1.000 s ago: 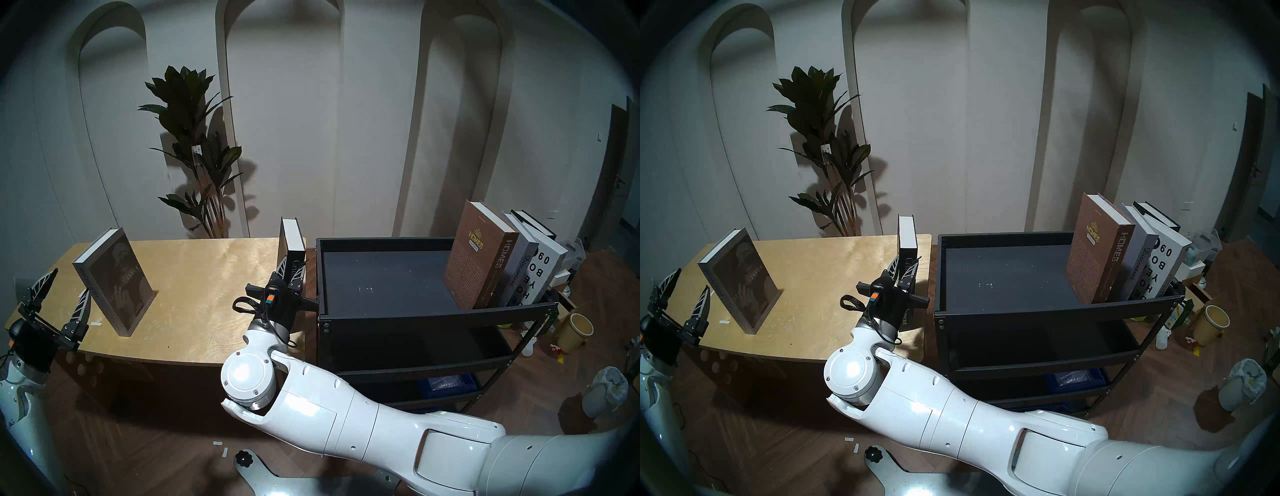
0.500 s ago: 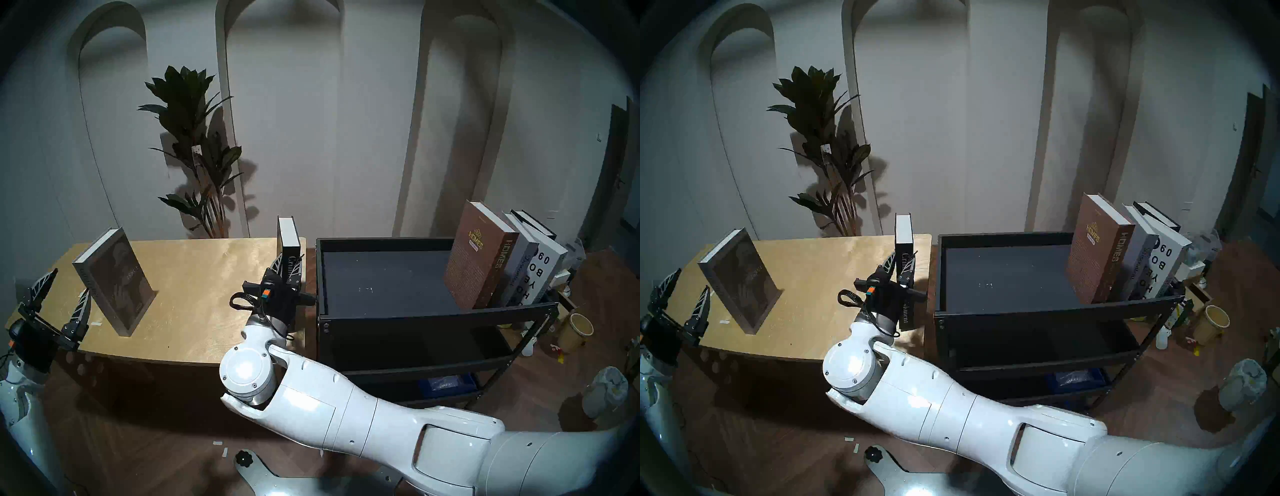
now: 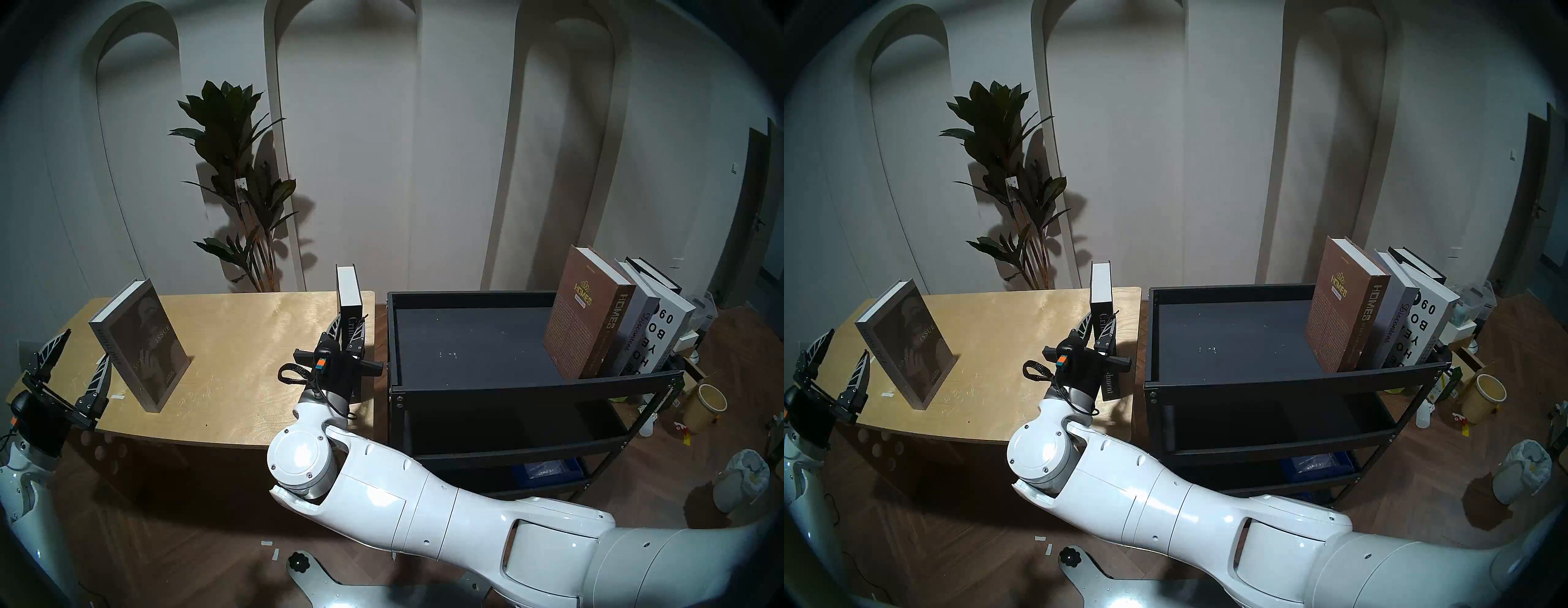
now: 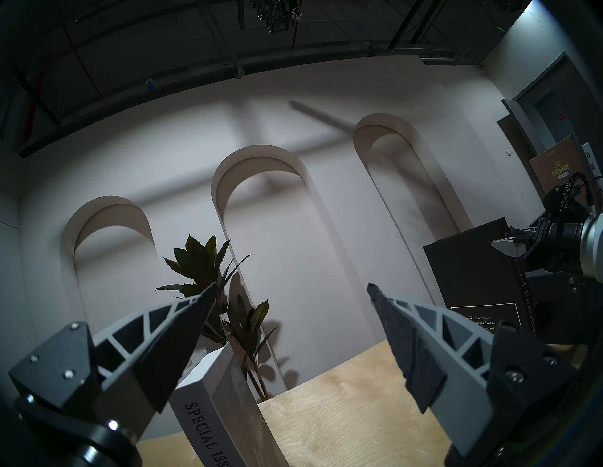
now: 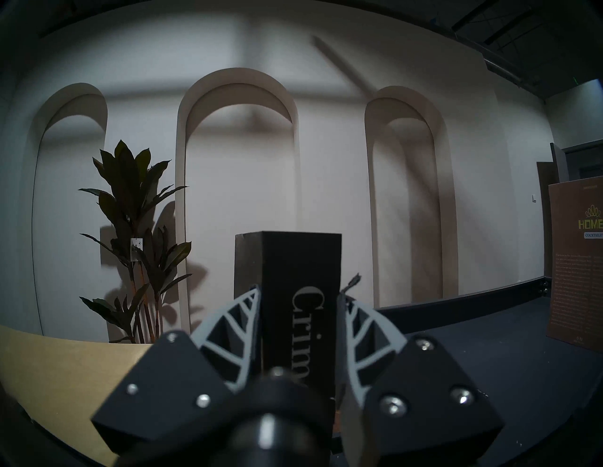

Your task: Move the books from the display table onto the shelf, standing them upright with spines facing out and tallest at one end

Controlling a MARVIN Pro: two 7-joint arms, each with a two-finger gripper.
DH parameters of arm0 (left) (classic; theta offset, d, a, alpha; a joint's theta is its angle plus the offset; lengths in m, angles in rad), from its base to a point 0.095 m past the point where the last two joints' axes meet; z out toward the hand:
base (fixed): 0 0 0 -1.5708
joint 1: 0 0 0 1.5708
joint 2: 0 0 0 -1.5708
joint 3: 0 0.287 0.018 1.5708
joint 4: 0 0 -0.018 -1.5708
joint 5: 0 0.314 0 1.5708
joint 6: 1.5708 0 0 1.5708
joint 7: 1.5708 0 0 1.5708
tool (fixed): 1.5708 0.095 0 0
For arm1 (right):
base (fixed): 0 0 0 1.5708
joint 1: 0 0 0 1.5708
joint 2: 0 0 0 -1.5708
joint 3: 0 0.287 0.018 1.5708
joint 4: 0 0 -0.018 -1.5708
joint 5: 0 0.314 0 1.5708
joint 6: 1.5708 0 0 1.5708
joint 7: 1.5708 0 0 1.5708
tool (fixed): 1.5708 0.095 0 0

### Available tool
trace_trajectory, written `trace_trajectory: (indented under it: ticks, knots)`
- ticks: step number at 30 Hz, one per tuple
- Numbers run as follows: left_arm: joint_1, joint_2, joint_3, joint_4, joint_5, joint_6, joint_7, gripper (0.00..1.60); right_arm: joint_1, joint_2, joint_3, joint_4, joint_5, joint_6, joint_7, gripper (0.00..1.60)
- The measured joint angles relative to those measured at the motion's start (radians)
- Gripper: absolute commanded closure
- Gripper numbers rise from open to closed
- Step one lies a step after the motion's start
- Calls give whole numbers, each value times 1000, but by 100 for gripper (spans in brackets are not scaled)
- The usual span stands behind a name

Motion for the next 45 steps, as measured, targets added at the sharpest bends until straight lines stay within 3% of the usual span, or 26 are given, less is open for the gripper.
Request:
trace_trajectory:
  ticks: [11, 36, 39, 40, 43, 44, 45]
  knots:
    - [0, 0, 0, 0, 0, 0, 0, 0, 4, 0, 8, 5, 5, -8, -9, 0]
    - [0, 0, 0, 0, 0, 0, 0, 0, 87, 10, 60, 89, 85, 8, 106, 1]
    - [0, 0, 0, 0, 0, 0, 0, 0, 98, 14, 66, 95, 95, 16, 126, 14]
    - [0, 0, 0, 0, 0, 0, 0, 0, 102, 16, 70, 97, 101, 19, 134, 38]
    - [0, 0, 0, 0, 0, 0, 0, 0, 113, 25, 81, 102, 123, 29, 164, 61]
    - [0, 0, 0, 0, 0, 0, 0, 0, 116, 30, 86, 102, 136, 34, 179, 80]
    - [0, 0, 0, 0, 0, 0, 0, 0, 117, 33, 90, 102, 143, 36, 187, 80]
